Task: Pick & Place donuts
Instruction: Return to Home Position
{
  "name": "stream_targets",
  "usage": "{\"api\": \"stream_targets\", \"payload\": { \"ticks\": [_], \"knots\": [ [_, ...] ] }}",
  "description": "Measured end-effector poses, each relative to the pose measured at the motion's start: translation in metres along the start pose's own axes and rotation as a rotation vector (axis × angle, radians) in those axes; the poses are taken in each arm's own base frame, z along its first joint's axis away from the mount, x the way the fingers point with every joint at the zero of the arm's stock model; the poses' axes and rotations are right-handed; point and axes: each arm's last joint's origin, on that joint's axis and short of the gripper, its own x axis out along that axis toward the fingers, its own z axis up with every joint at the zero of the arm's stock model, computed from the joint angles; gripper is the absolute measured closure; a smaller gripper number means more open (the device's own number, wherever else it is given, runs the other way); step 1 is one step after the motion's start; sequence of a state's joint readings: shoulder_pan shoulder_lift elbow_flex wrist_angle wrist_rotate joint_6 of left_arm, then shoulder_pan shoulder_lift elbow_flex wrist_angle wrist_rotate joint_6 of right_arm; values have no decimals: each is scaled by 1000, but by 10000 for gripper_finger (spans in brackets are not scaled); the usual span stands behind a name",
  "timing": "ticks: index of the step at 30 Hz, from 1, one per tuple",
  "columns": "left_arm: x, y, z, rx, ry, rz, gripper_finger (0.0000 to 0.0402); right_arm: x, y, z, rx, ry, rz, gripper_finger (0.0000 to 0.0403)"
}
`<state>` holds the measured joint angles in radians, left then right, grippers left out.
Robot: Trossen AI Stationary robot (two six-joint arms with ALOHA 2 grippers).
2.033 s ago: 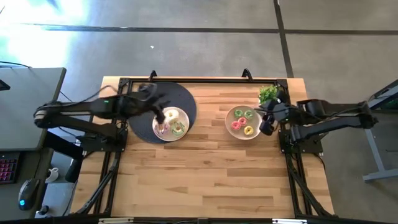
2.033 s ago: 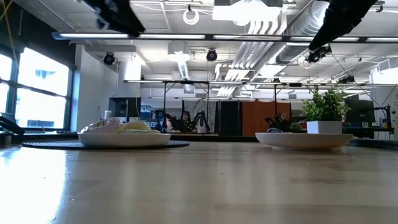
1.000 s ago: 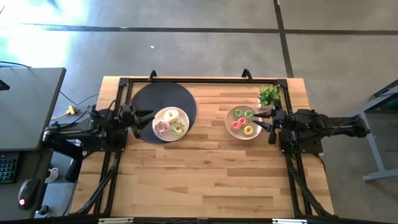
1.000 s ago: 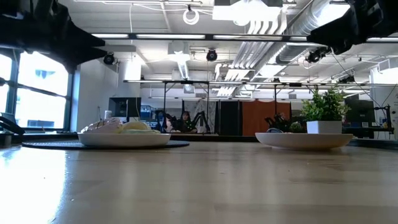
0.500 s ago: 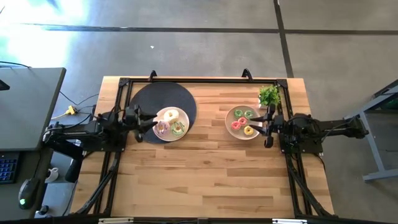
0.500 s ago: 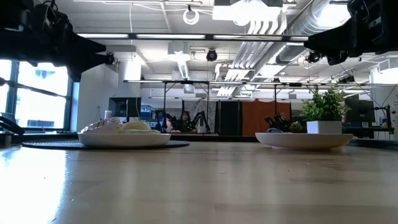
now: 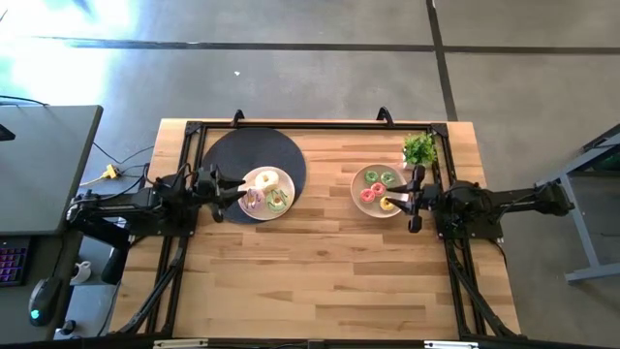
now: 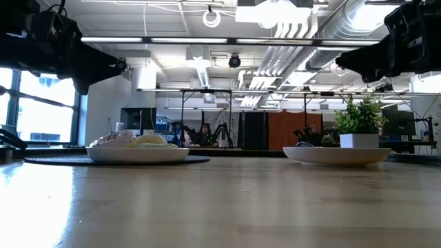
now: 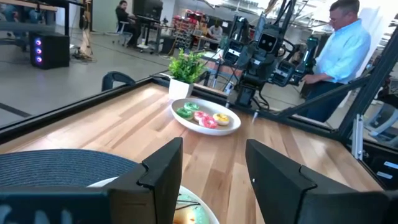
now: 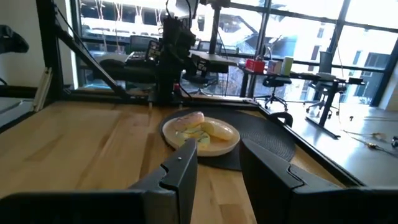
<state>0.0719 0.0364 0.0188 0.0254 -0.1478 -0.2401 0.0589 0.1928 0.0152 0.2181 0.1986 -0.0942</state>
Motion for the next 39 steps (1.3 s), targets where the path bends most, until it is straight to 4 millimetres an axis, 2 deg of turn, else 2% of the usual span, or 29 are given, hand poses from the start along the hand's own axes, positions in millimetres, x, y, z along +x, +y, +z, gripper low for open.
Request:
{"api": "stream_targets", "payload": {
  "ticks": [35, 39],
  "knots": [
    [0, 0, 0, -1, -5, -1, 227, -7, 0, -9, 9, 89, 38, 284],
    [0, 0, 0, -1, -5, 0, 227, -7, -1, -9, 78, 89, 5, 284]
  ]
}}
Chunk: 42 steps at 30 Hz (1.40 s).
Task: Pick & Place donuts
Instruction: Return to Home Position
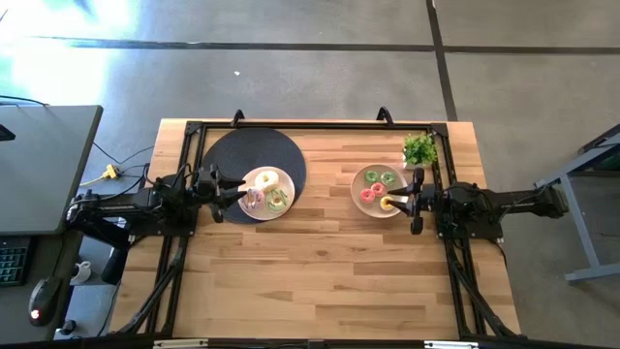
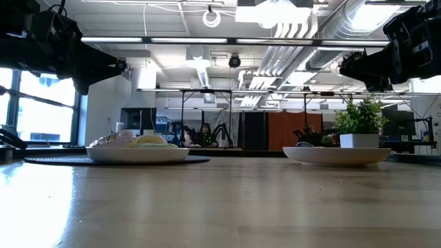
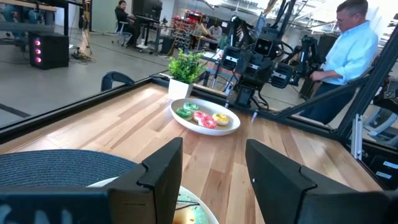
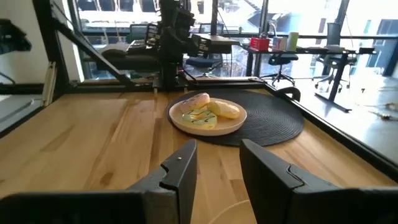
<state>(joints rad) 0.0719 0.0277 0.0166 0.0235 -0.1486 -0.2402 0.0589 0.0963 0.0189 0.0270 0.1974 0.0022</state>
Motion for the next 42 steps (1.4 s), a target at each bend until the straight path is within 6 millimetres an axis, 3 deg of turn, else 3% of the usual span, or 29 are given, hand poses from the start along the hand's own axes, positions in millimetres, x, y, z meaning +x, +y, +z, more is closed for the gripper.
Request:
{"api": "stream_targets", "payload": {
  "ticks": [42],
  "knots": [
    [-1, 0, 1, -3, -18, -8, 227, 0, 0, 0, 16, 2, 10, 284]
  ]
}}
